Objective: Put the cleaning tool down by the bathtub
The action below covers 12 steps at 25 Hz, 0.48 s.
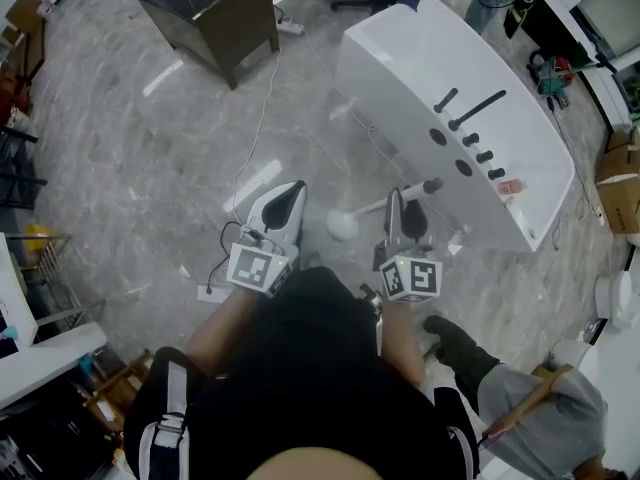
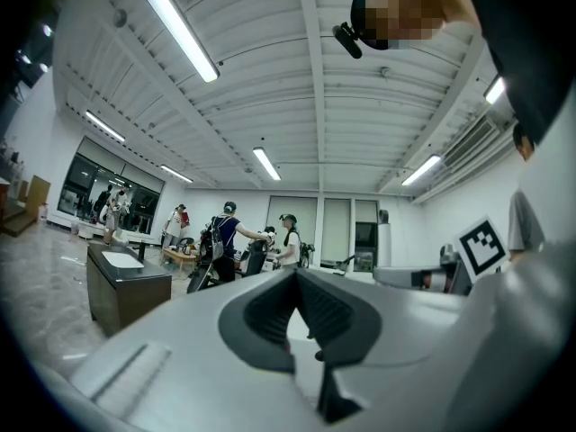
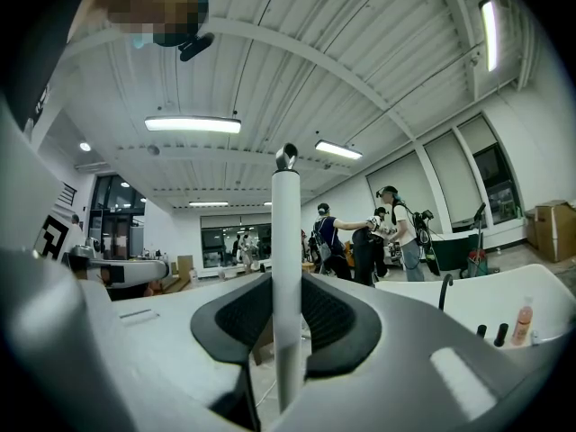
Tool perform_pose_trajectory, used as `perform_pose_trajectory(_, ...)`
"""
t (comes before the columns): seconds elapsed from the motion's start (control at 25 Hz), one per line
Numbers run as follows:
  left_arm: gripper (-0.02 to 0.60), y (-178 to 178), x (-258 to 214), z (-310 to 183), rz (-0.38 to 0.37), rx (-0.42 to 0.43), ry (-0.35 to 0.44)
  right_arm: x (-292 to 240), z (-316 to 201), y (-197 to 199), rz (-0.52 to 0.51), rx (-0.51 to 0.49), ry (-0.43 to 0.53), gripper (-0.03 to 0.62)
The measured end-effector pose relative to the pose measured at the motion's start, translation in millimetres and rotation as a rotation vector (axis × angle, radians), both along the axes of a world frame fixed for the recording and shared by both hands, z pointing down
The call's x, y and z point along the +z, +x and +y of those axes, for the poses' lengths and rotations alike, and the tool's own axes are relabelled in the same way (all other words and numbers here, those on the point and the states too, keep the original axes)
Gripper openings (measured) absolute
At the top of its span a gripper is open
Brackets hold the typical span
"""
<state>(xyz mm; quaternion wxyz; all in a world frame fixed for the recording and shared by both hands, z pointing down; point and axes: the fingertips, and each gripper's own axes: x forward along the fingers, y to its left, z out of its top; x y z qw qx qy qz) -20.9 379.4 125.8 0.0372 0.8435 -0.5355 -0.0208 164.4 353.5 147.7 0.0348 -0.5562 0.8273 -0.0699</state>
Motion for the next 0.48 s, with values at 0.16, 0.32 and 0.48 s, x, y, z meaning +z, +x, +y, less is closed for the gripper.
perform_pose_trajectory(0.16, 0.008, 2, 7, -27, 0.003, 0.014, -0.016, 6, -22, 3, 0.005, 0.018, -0.013, 0.098)
perform_pose_trajectory(0.32, 0.007, 3, 14, -59, 0.003, 0.036, -0.022, 15, -50, 3, 0.015, 0.030, -0.022, 0.098)
perform_pose_trajectory(0.48, 0.008, -1, 18, -97, 0.014, 0.055, -0.037, 20, -83, -3, 0.020, 0.047, -0.040, 0.098)
